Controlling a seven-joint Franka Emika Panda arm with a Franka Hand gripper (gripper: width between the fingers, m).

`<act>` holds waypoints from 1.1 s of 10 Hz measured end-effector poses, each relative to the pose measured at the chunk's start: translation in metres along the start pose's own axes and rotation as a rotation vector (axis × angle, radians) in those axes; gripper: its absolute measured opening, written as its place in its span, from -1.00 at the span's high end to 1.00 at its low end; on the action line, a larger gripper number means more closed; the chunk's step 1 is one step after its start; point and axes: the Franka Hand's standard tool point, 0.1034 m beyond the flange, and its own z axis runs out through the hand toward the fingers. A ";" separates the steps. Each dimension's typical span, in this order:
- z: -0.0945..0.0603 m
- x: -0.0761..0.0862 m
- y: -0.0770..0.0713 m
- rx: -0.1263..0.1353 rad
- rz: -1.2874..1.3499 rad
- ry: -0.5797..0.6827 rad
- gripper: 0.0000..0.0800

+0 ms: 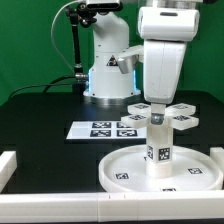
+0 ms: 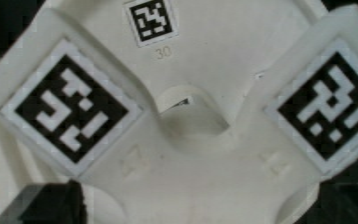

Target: Assemble round table

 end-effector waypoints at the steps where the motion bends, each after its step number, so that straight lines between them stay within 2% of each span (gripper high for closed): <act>1: 0.001 0.000 0.000 0.001 0.000 -0.001 -0.62; 4: 0.001 -0.001 0.000 0.001 0.003 -0.001 -0.62; 5: 0.001 -0.001 0.000 0.001 0.004 -0.001 -0.32; 6: 0.001 -0.001 0.000 0.001 0.004 -0.001 -0.10; 11: 0.001 -0.002 0.000 0.002 0.047 0.000 -0.10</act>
Offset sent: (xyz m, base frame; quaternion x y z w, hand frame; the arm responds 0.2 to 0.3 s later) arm 0.0010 -0.0016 0.0008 -0.0020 -0.0034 0.0105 0.9999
